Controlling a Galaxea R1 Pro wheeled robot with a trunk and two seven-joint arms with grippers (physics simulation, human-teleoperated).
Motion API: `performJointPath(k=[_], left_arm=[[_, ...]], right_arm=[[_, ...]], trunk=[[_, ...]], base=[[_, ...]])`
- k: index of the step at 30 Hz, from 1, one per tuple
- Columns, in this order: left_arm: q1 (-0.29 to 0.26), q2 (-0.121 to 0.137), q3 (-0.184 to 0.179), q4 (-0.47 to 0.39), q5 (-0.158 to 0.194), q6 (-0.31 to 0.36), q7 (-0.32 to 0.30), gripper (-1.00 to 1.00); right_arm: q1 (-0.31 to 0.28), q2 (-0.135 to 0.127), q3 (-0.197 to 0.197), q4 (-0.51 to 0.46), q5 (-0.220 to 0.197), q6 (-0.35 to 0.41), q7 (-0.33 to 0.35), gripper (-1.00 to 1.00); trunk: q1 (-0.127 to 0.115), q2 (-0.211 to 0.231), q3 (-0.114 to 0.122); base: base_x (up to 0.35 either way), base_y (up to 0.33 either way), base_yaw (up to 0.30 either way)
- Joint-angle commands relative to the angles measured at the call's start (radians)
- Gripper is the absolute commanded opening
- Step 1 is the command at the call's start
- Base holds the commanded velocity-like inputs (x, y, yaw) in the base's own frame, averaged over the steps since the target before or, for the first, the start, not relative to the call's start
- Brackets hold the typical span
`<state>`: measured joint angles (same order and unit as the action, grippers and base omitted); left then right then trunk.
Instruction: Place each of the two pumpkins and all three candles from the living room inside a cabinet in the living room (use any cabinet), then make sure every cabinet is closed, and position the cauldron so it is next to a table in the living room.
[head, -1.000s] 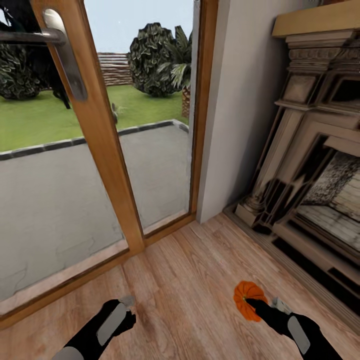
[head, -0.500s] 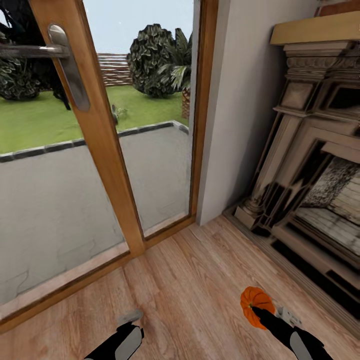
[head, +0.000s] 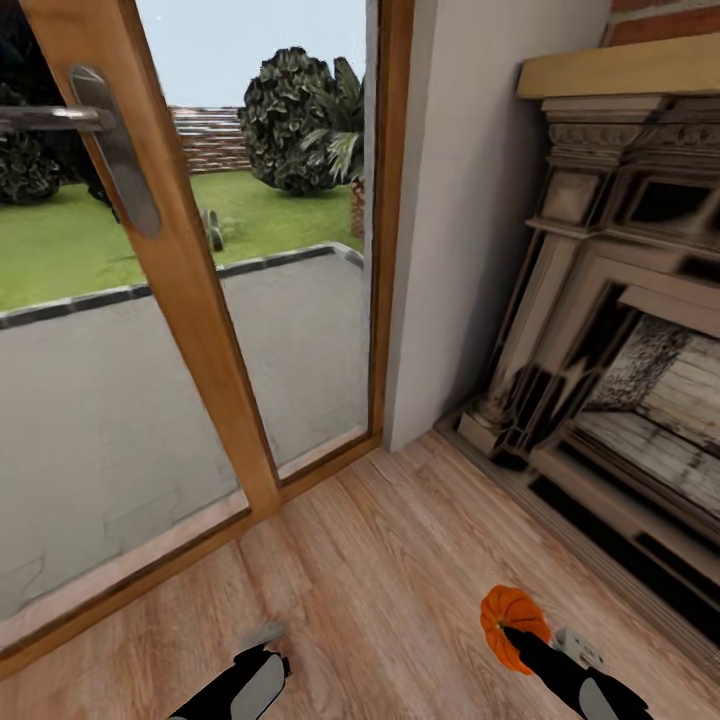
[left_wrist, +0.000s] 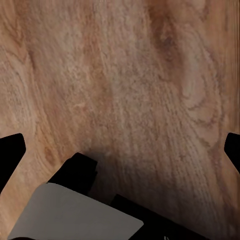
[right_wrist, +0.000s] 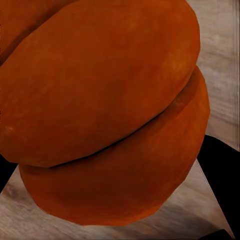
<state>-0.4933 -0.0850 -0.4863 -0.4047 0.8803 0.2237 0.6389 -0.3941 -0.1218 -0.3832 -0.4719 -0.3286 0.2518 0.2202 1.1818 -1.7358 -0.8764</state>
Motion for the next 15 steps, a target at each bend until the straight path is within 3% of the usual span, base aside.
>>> performJointPath(k=[1,15], left_arm=[[-0.001,0.001,-0.008,-0.002,0.004,0.005,0.007,1.0],[-0.001,0.005,-0.008,-0.002,0.004,0.005,0.006,1.0]], right_arm=[[-0.001,0.001,-0.006,-0.001,-0.006,0.008,0.004,-1.0],[0.0,0.001,-0.006,0.03,-0.016,-0.035,0.002,-1.0]], trunk=[[0.0,0.0,-0.001],[0.0,0.0,0.0]], base=[[0.0,0.0,-0.27],[-0.056,0.053,-0.284]])
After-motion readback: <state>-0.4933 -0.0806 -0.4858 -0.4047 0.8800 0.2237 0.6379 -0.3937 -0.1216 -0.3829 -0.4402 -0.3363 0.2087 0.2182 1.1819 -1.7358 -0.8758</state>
